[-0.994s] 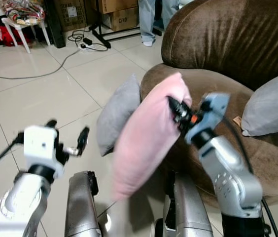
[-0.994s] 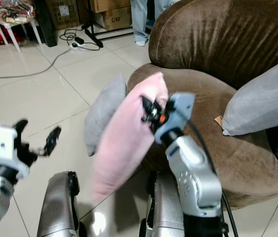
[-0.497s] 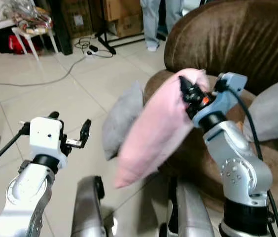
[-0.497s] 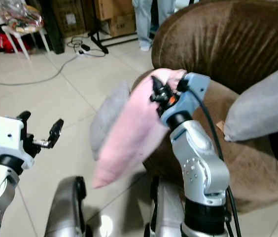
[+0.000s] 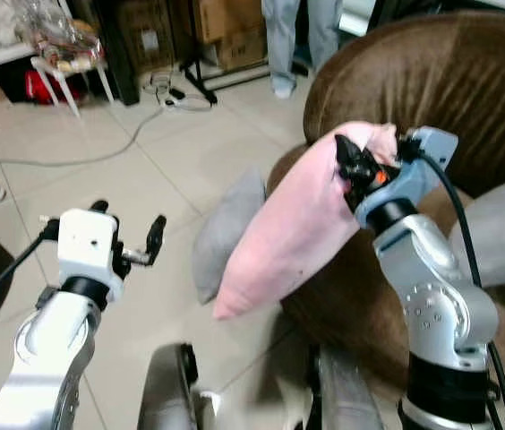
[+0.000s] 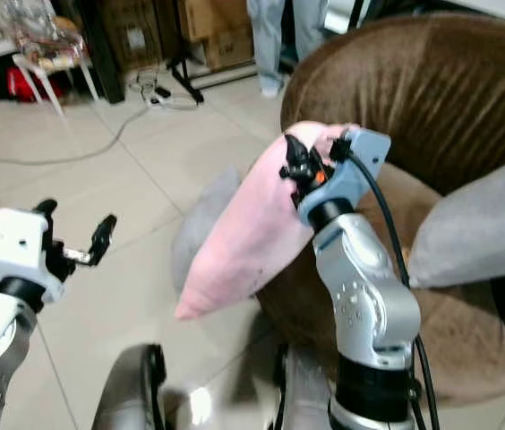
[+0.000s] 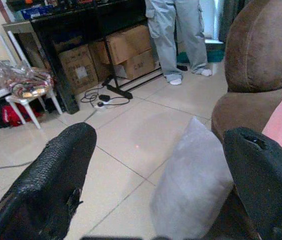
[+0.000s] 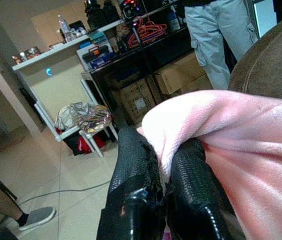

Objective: Move the pillow to the sofa from floor

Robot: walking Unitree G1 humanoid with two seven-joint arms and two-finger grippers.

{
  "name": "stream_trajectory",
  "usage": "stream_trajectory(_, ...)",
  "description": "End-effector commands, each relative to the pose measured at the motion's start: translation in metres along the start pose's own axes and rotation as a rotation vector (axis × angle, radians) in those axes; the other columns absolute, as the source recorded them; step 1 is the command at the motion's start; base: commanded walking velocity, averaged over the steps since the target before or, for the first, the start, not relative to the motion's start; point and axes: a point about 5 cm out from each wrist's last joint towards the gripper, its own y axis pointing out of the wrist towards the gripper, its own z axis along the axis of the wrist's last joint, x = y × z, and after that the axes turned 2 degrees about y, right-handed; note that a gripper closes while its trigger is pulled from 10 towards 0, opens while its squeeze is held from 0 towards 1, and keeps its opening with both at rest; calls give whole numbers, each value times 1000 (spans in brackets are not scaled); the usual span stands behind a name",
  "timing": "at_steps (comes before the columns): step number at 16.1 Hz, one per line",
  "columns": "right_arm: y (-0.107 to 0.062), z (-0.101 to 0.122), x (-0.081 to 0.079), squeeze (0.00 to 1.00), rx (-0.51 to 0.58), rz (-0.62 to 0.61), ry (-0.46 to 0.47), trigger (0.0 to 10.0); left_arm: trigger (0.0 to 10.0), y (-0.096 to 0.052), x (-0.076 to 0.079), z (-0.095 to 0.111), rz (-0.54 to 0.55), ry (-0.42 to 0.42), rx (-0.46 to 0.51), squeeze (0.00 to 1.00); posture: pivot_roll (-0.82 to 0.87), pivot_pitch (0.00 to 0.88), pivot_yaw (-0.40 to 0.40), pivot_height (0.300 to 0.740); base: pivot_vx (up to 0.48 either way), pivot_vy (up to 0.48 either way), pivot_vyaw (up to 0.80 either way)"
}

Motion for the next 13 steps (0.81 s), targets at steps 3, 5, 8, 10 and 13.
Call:
stream_trajectory(3,-3,7,4,0,38,-20,-5,10000,10000,2,1,-3,-11,15,-14,0,-39,0,17,664,0,0,0)
stream_trajectory(5,-5,7,10,0,39,-49,-15,10000,10000,4,5,-4,-26,21,-13,0,-54,0,29,684,0,0,0)
stream_trajectory(8,-13,-2,18,0,15,-80,-29,10000,10000,8,11,-5,-68,43,-8,0,-89,0,52,714,0,0,0)
stream_trajectory(10,-21,-11,23,0,-17,-97,-55,10000,10000,11,11,-6,-81,76,-3,0,-110,0,61,734,0,0,0)
stream_trajectory(13,-32,-17,31,0,-28,-135,-63,10000,10000,13,7,-3,-69,84,9,0,-123,0,74,740,0,0,0)
